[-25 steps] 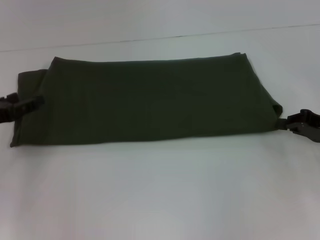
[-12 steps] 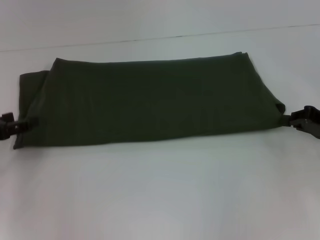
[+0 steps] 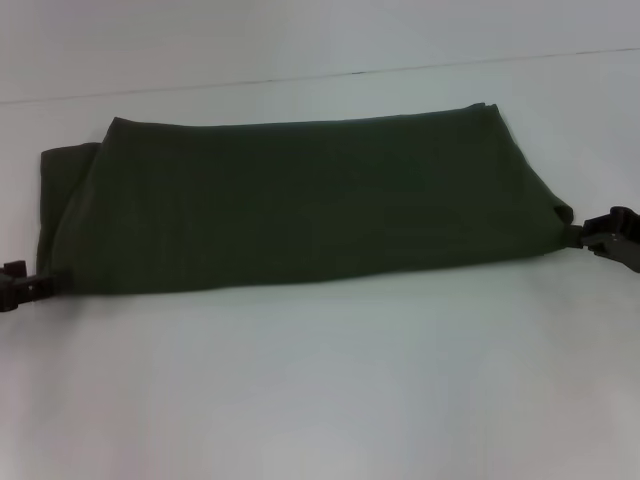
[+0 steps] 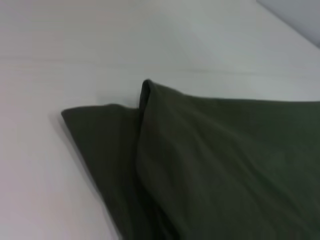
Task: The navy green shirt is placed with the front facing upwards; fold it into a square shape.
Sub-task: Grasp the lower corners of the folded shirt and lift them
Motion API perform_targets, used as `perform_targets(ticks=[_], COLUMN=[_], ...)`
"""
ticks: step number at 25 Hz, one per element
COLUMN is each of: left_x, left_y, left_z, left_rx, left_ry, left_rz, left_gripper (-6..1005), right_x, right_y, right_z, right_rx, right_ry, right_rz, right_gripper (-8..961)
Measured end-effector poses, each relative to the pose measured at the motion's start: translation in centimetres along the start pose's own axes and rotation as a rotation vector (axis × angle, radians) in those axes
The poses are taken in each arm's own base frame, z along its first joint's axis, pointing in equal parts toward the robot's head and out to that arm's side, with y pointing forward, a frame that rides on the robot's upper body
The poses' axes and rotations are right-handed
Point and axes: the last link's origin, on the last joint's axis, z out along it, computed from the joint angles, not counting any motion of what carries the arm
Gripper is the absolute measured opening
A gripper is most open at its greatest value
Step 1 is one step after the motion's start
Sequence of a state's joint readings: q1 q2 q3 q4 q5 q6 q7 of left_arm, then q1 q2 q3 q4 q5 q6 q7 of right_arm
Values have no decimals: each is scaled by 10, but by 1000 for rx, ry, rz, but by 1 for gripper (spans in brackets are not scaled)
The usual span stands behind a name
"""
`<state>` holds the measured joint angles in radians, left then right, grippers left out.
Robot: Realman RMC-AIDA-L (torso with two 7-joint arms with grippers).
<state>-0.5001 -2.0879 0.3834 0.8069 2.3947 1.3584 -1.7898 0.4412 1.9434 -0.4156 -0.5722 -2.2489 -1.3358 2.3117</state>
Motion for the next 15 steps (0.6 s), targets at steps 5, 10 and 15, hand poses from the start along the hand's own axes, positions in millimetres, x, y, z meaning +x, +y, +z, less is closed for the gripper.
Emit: perform_targets(ticks=[5,10,15], left_x=[-2,-3,-3], left_y=[1,-1,-2], left_z=[3,6,9], left_rx=[-3,13,25], left_ry=[-18,-20,-22], left_rz=[4,-1,3], left_gripper=[859,859,858], right_x=[-1,-2,-2], right_y=[2,2,2], right_z=[1,0,0], right_rx=[-5,-5,-5], right_ry=[2,2,2], right_rz=[-1,-3,-6], right_gripper=[3,3,3])
